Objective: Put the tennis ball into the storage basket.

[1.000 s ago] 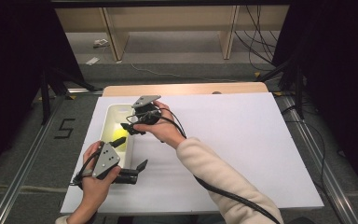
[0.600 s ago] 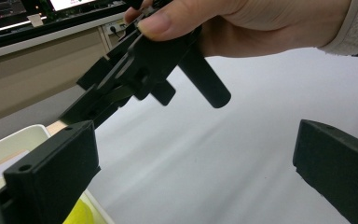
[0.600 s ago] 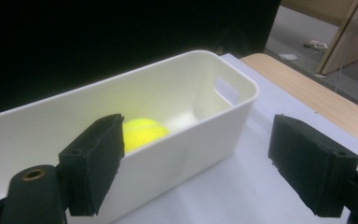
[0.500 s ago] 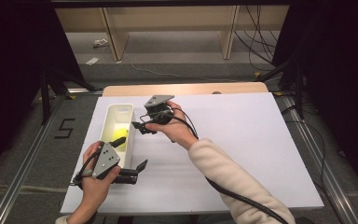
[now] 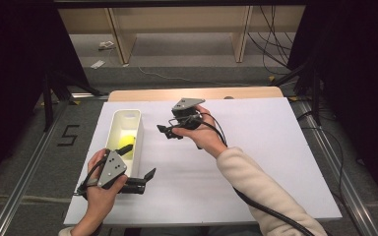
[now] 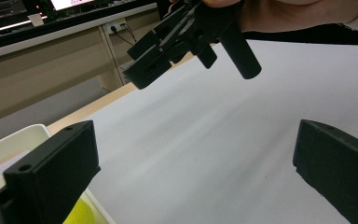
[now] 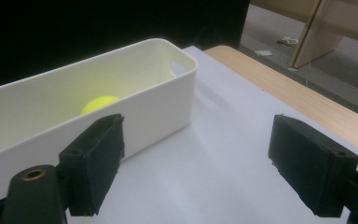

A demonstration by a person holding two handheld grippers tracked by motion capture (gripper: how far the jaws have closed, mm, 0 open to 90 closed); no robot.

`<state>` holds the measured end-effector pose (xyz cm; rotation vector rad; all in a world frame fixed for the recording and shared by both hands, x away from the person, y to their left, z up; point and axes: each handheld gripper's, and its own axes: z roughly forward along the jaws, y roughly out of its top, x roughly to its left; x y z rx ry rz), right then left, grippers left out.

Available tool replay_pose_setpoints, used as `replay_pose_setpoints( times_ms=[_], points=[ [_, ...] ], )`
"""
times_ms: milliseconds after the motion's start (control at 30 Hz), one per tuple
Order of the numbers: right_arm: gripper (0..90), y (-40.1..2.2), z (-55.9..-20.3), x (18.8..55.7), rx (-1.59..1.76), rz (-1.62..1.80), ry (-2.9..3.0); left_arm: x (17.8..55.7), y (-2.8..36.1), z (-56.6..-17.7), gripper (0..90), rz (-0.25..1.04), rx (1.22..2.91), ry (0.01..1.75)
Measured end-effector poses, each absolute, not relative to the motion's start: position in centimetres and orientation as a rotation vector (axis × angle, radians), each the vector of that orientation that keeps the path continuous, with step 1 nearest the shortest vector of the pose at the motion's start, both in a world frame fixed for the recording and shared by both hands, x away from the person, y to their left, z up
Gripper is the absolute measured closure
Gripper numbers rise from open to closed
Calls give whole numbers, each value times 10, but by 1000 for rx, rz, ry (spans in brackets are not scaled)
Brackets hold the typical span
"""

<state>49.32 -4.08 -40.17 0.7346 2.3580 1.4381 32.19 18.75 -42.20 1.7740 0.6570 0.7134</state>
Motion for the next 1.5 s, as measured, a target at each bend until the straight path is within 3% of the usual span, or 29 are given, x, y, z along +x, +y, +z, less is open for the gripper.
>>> replay_pose_setpoints(
  times_ms=[1500],
  points=[
    [193,-187,-409,450,950,1407,2210,323,187,-423,0,715,1773,666]
  ],
)
